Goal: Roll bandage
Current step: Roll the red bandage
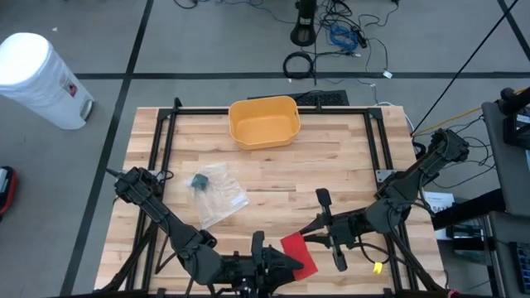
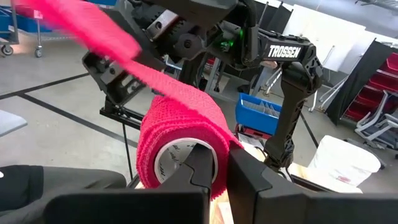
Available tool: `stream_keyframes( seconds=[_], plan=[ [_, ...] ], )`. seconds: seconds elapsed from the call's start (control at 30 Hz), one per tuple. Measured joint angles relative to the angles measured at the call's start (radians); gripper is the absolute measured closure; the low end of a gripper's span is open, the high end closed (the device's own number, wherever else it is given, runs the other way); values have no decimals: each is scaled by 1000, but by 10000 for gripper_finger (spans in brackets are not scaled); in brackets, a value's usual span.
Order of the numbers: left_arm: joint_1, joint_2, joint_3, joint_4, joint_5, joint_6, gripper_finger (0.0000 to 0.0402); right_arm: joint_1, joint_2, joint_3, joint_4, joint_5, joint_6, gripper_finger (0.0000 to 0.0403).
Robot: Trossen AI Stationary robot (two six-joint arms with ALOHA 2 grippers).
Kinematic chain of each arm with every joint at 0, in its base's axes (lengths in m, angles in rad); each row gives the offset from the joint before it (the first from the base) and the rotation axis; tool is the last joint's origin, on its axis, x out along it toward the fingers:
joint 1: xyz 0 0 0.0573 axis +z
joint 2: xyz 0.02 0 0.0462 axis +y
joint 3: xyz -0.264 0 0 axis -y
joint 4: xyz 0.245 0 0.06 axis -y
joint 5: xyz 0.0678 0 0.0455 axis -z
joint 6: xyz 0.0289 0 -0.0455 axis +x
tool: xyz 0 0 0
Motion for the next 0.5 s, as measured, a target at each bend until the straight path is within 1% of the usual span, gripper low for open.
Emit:
stream_keyframes(
  seconds=[0.13,0.2,0.43,0.5],
  plan=[
    [0,0,0,-3,54,-39,253,0,0,0,0,0,-3,384],
    [0,0,0,-3,65,-46,253,0,0,0,0,0,-3,384],
    [-5,11,0,-9,65,-70,253,0,0,0,0,-1,-5,384],
    [-14,12,0,-4,29,-59,253,0,0,0,1,-1,-5,384]
  ],
)
